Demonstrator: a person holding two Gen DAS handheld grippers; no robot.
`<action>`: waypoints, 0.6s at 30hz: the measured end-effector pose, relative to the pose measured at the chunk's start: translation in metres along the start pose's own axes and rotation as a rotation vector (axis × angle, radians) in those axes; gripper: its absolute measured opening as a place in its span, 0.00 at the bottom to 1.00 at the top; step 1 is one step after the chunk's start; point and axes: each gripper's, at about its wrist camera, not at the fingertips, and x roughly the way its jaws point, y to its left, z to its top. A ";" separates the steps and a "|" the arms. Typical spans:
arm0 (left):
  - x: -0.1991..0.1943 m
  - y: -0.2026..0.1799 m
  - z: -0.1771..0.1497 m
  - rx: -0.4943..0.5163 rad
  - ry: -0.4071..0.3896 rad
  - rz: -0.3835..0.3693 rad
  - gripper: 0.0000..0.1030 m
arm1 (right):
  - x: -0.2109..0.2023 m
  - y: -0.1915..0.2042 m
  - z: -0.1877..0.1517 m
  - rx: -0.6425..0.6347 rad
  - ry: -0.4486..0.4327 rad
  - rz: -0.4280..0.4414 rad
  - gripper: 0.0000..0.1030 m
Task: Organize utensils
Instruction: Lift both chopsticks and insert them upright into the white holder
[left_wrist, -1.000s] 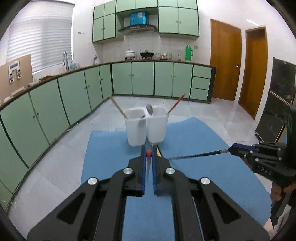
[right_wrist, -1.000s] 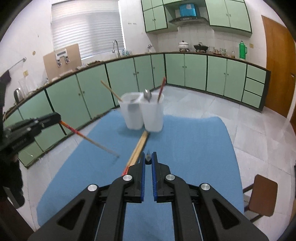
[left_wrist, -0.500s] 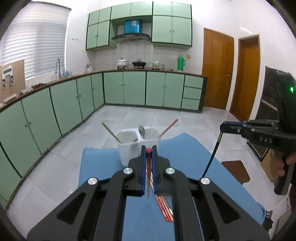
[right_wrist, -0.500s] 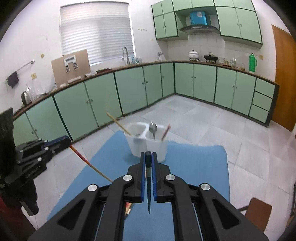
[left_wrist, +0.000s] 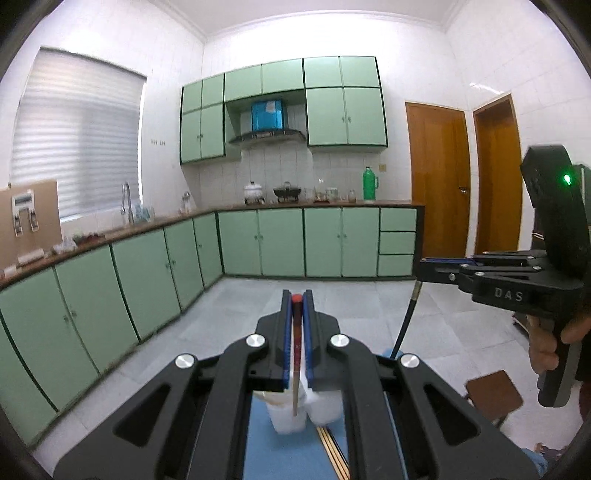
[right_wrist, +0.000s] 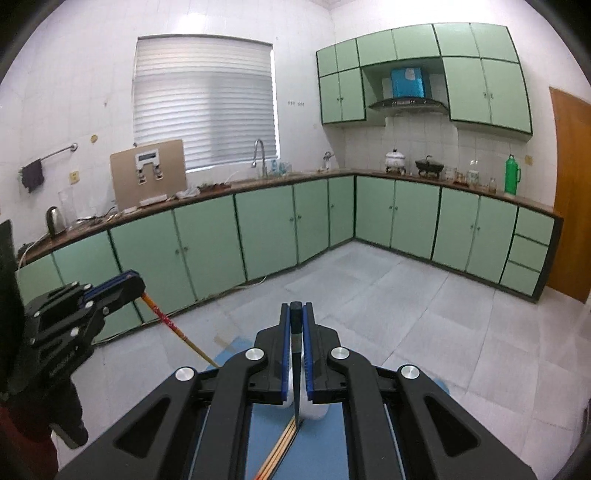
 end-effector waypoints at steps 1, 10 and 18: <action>0.008 0.000 0.003 0.000 -0.005 0.002 0.05 | 0.010 -0.003 0.008 0.001 -0.007 -0.017 0.06; 0.089 0.008 -0.004 -0.038 0.022 0.005 0.05 | 0.079 -0.035 0.013 0.069 -0.008 -0.041 0.06; 0.151 0.015 -0.049 -0.068 0.153 -0.002 0.05 | 0.125 -0.045 -0.021 0.102 0.078 -0.036 0.06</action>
